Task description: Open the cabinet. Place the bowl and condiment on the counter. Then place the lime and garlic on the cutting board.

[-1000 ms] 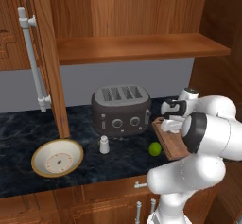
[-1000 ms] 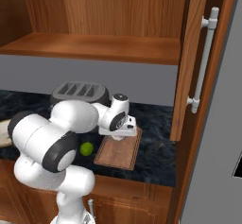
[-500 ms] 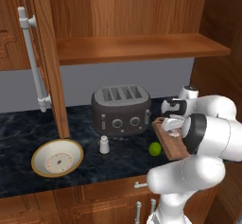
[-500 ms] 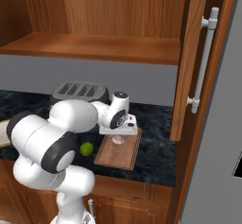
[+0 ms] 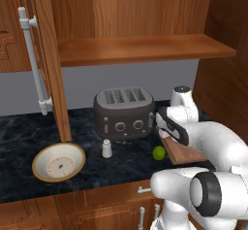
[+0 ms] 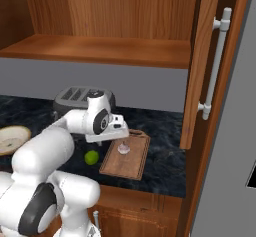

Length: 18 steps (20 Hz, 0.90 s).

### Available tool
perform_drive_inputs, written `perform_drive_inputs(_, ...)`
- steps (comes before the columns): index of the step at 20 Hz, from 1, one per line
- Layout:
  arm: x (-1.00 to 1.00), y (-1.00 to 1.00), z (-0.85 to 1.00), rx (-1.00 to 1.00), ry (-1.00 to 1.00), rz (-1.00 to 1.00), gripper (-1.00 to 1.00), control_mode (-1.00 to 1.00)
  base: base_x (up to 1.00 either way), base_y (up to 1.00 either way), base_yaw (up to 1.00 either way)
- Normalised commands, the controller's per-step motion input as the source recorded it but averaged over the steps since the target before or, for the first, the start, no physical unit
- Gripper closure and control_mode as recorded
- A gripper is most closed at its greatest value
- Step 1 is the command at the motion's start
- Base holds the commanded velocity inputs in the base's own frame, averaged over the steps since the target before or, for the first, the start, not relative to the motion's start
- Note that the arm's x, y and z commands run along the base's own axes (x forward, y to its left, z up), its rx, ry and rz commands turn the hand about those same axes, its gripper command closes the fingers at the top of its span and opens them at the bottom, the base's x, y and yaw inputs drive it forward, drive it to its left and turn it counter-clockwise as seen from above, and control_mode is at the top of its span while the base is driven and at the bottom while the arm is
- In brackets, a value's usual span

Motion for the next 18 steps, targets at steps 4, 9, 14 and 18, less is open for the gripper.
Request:
perform_drive_inputs(4,-0.92,0.76,0.0,-0.19,0.0,0.0,-1.0,-1.0,0.0,0.0,0.0)
perform_drive_inputs(9,-0.28,0.47,0.02,-0.04,0.09,0.0,-1.0,-1.0,0.0,0.0,0.0)
perform_drive_inputs(14,0.0,0.36,0.0,0.0,0.09,-0.04,-1.0,-1.0,0.0,0.0,0.0)
perform_drive_inputs(18,0.29,0.21,-0.11,0.0,0.11,-0.06,-1.0,-1.0,0.0,0.0,0.0)
